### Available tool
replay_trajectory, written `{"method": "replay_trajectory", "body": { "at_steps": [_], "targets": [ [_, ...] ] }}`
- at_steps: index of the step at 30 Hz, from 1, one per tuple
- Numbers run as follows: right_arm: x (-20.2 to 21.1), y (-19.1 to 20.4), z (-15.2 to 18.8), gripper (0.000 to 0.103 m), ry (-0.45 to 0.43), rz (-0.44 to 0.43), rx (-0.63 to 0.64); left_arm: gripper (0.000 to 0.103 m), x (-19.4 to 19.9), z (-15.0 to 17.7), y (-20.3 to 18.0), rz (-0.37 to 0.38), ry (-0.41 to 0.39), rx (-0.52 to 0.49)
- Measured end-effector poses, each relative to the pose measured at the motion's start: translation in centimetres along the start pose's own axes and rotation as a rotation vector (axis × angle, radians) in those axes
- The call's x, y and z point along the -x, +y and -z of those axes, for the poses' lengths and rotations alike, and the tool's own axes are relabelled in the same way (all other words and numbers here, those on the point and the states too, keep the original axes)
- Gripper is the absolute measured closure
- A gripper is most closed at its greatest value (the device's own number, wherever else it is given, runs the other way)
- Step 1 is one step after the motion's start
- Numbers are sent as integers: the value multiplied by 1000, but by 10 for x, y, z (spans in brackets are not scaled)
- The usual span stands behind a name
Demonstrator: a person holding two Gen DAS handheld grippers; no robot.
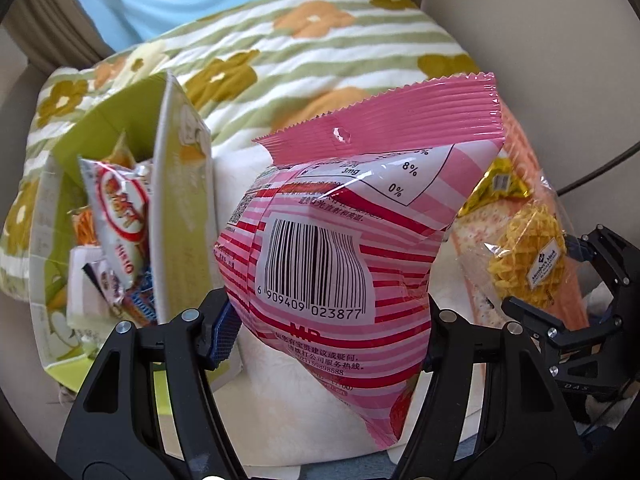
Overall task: Organize snacks
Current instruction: 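Carry the pink bag and waffle over the box and open both grippers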
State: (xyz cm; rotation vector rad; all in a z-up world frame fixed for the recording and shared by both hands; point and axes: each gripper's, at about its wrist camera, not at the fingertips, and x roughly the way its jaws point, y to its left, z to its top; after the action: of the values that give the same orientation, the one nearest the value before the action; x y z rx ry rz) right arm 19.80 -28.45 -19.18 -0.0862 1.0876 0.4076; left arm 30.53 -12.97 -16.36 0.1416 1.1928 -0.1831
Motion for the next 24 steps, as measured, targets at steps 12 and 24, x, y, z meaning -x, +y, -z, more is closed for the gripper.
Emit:
{"method": "replay_trajectory", "body": {
  "at_steps": [12,24],
  "targets": [
    [45,46,-64,32,-101,-51,23,39,73,14,74,16,-156,107],
    [36,173,-152,32,-185,-133,77,39,86,23,223,-24,-171,204]
  ]
}}
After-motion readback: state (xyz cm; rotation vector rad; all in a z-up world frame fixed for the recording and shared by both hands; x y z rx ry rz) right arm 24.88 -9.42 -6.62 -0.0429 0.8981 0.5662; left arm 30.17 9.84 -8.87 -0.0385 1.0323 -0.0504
